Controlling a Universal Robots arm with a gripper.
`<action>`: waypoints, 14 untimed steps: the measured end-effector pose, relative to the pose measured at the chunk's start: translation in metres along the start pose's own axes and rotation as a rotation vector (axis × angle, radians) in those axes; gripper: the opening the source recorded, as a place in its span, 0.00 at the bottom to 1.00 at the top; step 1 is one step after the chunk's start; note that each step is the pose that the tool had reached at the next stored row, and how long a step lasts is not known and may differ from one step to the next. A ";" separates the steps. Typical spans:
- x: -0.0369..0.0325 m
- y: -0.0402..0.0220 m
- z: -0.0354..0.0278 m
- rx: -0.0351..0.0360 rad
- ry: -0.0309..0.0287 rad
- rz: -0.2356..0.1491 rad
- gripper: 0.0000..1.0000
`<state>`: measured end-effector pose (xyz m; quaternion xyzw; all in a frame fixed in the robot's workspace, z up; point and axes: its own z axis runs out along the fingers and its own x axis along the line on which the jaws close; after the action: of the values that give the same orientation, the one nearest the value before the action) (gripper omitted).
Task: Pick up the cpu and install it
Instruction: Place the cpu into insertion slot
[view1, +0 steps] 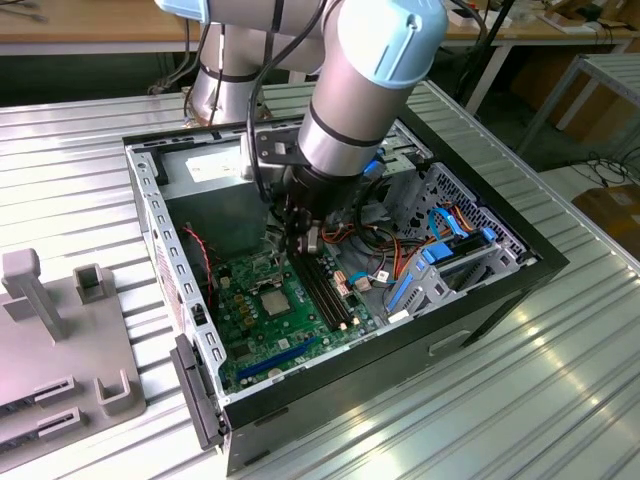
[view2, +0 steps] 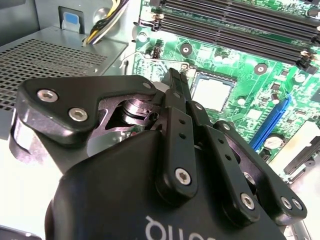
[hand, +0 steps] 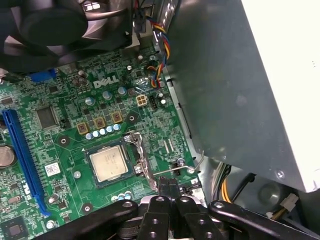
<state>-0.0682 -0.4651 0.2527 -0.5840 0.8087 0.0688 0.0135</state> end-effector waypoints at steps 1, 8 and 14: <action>0.0011 -0.0004 -0.0002 0.0000 0.0000 0.000 0.11; 0.0070 -0.0023 -0.0009 0.0000 -0.0001 0.000 0.11; 0.0103 -0.0034 -0.0014 -0.0001 0.0000 0.000 0.11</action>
<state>-0.0682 -0.4760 0.2527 -0.5840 0.8087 0.0689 0.0134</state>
